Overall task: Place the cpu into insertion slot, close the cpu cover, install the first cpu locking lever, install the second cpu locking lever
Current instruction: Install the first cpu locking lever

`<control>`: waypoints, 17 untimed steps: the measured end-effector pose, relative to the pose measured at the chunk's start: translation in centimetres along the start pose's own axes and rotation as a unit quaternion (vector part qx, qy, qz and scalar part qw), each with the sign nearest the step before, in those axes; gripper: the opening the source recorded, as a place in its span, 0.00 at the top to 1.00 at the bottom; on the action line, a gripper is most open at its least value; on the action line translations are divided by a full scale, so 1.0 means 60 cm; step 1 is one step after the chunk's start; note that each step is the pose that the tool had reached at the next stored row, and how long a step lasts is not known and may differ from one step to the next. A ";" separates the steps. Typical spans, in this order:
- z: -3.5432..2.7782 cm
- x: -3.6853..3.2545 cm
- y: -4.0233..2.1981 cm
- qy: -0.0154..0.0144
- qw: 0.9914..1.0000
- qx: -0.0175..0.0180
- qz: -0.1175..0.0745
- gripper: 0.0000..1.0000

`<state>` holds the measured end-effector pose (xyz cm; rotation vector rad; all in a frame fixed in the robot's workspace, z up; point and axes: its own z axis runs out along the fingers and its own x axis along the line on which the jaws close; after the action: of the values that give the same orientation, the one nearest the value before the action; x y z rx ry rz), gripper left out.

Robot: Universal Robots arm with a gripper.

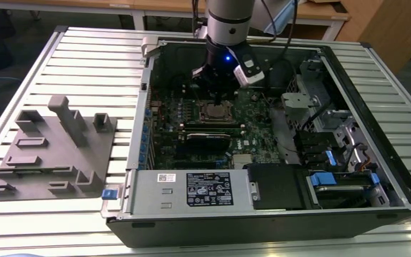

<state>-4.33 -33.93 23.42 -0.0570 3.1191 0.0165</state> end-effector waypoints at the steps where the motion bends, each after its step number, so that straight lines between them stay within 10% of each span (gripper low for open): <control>1: 0.000 0.001 0.000 0.000 1.000 0.000 0.000 0.89; 17: -0.001 0.054 0.002 -0.004 1.000 0.000 0.000 0.89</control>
<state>-7.57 -33.93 23.42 -0.0567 3.1113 0.0161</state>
